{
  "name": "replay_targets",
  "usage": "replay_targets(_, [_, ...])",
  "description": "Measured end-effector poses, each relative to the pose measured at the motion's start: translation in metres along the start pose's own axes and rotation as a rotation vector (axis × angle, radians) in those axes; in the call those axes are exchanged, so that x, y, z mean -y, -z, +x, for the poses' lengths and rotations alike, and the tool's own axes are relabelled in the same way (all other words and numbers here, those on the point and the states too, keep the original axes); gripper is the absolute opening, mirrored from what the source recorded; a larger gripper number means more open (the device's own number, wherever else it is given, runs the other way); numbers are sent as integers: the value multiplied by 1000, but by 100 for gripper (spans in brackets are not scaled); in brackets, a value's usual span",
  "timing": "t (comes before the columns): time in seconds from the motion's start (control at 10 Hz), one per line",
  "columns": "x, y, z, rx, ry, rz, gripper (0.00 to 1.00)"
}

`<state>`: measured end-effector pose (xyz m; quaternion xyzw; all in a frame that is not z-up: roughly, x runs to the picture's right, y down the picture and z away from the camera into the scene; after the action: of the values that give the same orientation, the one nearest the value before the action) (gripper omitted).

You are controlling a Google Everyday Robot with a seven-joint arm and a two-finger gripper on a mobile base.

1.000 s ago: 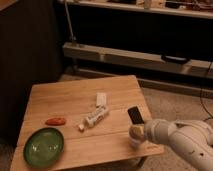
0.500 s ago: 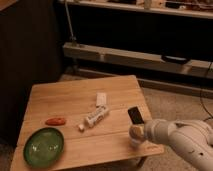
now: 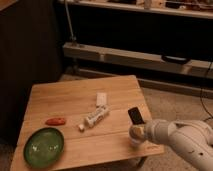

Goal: Place the eraser in the ceramic cup

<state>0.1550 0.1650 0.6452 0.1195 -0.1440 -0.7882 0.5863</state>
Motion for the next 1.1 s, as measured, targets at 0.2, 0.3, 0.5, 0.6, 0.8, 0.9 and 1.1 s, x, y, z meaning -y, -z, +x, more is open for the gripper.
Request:
replay_targets(0.2, [-1, 0, -1, 1, 0, -1, 19])
replay_targets(0.3, [0, 0, -1, 1, -3, 1, 27])
replay_targets(0.5, [-1, 0, -2, 4, 0, 0, 50])
replay_targets(0.6, [-1, 0, -2, 4, 1, 0, 57])
replay_targets(0.8, [-1, 0, -2, 4, 1, 0, 60])
replay_targets(0.9, [-1, -1, -2, 4, 0, 2, 60])
replay_targets(1.1, [-2, -1, -3, 6, 0, 1, 72])
